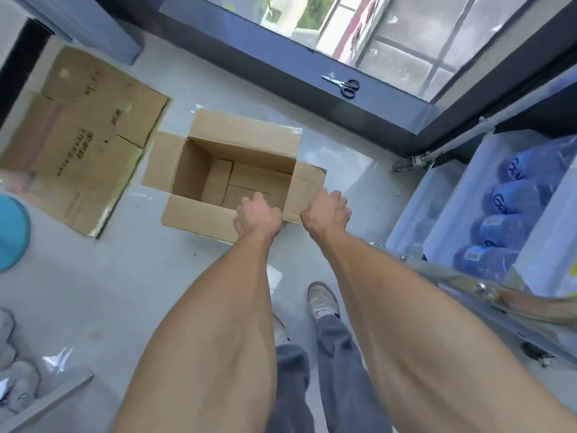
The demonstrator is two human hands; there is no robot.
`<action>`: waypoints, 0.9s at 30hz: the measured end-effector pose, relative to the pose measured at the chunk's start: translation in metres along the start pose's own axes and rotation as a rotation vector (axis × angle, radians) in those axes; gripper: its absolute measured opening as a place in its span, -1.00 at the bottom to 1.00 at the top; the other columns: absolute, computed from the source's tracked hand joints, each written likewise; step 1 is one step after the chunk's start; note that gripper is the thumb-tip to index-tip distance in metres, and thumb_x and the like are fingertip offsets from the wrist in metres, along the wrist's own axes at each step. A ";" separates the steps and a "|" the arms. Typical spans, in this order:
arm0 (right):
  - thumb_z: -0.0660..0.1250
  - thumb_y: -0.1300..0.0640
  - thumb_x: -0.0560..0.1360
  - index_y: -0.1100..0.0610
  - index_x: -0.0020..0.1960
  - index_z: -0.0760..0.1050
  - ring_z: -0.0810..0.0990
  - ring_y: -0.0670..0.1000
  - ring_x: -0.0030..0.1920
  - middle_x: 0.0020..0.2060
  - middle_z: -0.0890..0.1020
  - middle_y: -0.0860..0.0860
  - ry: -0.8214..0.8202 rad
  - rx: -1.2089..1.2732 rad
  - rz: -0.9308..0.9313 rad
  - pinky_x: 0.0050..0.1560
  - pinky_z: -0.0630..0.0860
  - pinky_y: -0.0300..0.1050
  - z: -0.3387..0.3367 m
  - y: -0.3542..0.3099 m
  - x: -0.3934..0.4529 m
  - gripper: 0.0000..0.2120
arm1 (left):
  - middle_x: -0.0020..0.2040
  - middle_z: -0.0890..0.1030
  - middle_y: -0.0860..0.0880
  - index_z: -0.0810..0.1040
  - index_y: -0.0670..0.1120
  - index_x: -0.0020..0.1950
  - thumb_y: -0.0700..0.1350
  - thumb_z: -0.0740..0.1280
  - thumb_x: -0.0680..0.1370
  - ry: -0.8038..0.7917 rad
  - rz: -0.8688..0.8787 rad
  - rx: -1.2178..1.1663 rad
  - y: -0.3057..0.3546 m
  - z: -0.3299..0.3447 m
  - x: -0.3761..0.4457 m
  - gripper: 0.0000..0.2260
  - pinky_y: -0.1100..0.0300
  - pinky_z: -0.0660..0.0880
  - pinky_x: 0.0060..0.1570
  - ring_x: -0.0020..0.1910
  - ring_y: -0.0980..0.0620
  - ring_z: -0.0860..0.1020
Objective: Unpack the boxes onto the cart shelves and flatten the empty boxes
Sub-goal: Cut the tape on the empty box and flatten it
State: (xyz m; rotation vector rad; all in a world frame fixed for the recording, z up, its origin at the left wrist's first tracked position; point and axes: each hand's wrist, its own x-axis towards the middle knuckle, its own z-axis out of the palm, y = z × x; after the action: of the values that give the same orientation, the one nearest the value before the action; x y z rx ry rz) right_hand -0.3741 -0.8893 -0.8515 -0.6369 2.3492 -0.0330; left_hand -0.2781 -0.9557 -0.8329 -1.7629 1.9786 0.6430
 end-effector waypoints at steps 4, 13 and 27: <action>0.25 0.18 0.49 0.19 0.25 0.44 0.43 0.19 0.21 0.20 0.45 0.19 -0.003 0.030 0.007 0.18 0.43 0.05 -0.024 -0.035 0.038 -0.67 | 0.28 0.47 -0.22 0.45 -0.15 0.32 -0.07 0.23 0.57 -0.023 -0.027 0.023 0.011 -0.035 0.049 -0.66 0.00 0.42 0.16 0.27 -0.22 0.46; 0.22 0.20 0.53 0.16 0.23 0.43 0.38 0.17 0.21 0.23 0.41 0.18 0.080 0.038 0.107 0.16 0.37 0.01 -0.071 -0.075 0.160 -0.73 | 0.31 0.48 -0.22 0.41 -0.15 0.38 -0.10 0.21 0.58 -0.104 0.098 0.076 0.084 -0.071 0.167 -0.63 0.03 0.42 0.19 0.30 -0.20 0.46; 0.31 0.17 0.52 0.20 0.24 0.49 -0.07 0.28 0.57 0.57 -0.06 0.29 0.028 -0.020 0.188 0.36 0.26 0.10 -0.037 -0.115 0.375 -0.70 | 0.24 0.44 -0.16 0.39 -0.10 0.32 -0.17 0.20 0.57 0.001 0.143 0.149 0.130 0.002 0.332 -0.69 0.06 0.38 0.03 0.19 -0.14 0.44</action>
State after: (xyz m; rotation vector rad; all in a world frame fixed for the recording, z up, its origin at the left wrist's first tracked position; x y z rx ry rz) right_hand -0.5875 -1.1663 -1.0338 -0.4254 2.4290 0.0660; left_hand -0.4455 -1.2096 -1.0196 -1.5465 2.1090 0.5247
